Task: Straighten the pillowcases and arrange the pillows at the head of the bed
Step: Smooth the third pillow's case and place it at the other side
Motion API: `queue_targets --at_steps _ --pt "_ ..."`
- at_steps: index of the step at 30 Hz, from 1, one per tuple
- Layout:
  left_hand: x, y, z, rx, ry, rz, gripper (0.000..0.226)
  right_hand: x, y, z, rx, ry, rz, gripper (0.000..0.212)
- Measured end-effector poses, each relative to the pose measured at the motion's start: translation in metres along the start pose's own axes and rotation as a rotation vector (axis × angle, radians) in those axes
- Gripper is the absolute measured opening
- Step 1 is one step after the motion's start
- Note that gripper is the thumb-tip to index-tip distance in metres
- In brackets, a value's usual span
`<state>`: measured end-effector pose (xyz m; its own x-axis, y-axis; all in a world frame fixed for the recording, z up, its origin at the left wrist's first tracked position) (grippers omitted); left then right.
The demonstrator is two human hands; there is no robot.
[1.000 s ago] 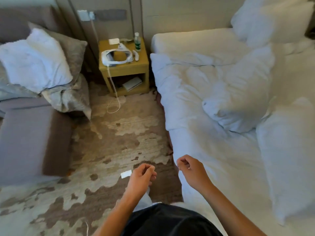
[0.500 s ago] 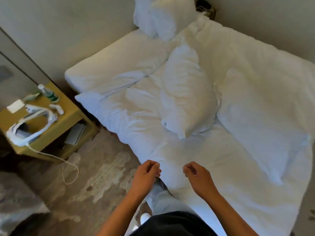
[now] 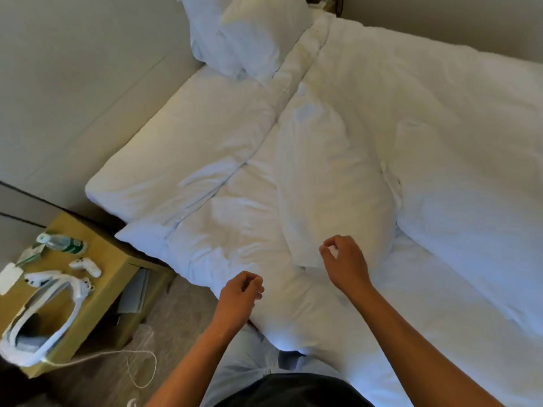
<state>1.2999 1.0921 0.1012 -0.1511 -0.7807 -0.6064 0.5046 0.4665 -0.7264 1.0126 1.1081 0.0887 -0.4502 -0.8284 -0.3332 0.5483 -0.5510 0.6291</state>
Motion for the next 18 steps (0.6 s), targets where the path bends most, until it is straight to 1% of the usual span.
queue_targets --at_steps 2,4,6,8,10,13,15,18 --pt "0.033 -0.022 0.000 0.021 0.054 -0.021 0.015 0.022 -0.004 0.010 -0.088 -0.113 -0.062 0.029" --pt "0.067 -0.046 -0.003 0.046 0.118 -0.056 0.016 0.040 -0.015 0.019 -0.137 -0.200 -0.169 0.052" --pt "0.097 -0.069 -0.008 0.059 0.181 -0.083 0.017 0.052 -0.032 0.024 -0.150 -0.220 -0.331 0.080" --pt "0.125 -0.094 -0.013 0.062 0.240 -0.105 0.018 0.059 -0.045 0.018 -0.084 -0.195 -0.455 0.098" --pt "0.152 -0.114 -0.022 0.087 0.294 -0.109 0.018 0.064 -0.046 0.006 -0.048 -0.163 -0.488 0.104" --pt "0.191 -0.136 -0.038 0.148 0.345 -0.107 0.024 0.068 -0.042 -0.012 -0.085 -0.134 -0.509 0.107" --pt "0.215 -0.142 -0.050 0.200 0.354 -0.092 0.042 0.071 -0.040 -0.023 -0.093 -0.112 -0.520 0.111" --pt "0.248 -0.141 -0.072 0.206 0.368 -0.011 0.087 0.076 -0.037 -0.041 -0.091 -0.080 -0.517 0.116"
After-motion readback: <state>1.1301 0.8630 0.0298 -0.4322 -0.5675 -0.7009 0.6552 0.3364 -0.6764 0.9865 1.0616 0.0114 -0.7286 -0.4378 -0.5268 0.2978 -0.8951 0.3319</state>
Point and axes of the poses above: each hand's wrist, its own x-axis towards the middle knuckle, its own z-axis out of the back of the hand, y = z × x, the point moved 8 cm from there along x, towards the middle knuckle, and after that the axes turned 2 degrees about y, right-handed, at the moved point
